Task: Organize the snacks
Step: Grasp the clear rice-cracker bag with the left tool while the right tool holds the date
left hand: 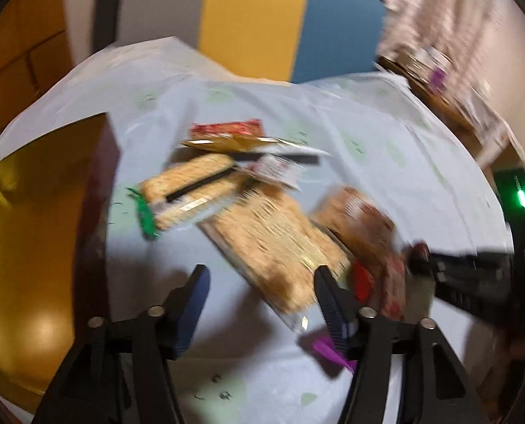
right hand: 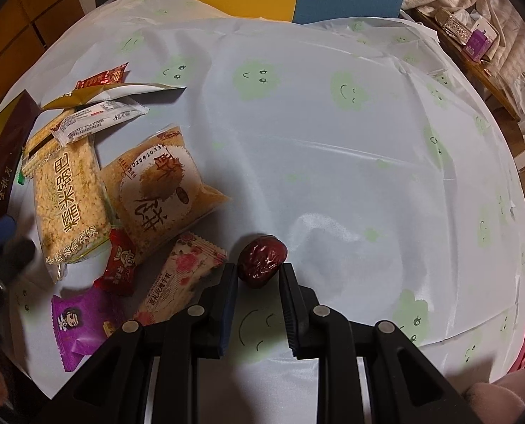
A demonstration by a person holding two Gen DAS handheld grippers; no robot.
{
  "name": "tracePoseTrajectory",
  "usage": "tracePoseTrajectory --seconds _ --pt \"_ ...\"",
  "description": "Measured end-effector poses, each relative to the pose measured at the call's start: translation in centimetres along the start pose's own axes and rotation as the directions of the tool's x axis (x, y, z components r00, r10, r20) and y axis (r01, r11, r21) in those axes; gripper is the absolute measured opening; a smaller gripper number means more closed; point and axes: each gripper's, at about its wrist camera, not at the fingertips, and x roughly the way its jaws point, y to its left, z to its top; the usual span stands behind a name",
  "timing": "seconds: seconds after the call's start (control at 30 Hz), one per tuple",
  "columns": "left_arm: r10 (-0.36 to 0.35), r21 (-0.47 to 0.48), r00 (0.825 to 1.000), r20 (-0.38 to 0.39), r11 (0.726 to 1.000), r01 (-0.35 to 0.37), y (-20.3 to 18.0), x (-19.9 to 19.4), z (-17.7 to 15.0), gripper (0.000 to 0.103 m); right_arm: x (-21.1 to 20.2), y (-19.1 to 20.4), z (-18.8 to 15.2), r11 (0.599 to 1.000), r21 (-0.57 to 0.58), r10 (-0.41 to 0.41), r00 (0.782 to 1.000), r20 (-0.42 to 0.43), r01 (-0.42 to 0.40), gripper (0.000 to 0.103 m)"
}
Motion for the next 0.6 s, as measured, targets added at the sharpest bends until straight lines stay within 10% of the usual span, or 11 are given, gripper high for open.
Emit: tracePoseTrajectory --seconds 0.6 --pt "0.127 -0.084 0.984 -0.125 0.987 -0.138 -2.7 6.7 3.7 0.091 0.8 0.7 -0.4 0.999 -0.029 -0.013 1.0 -0.018 0.012 0.023"
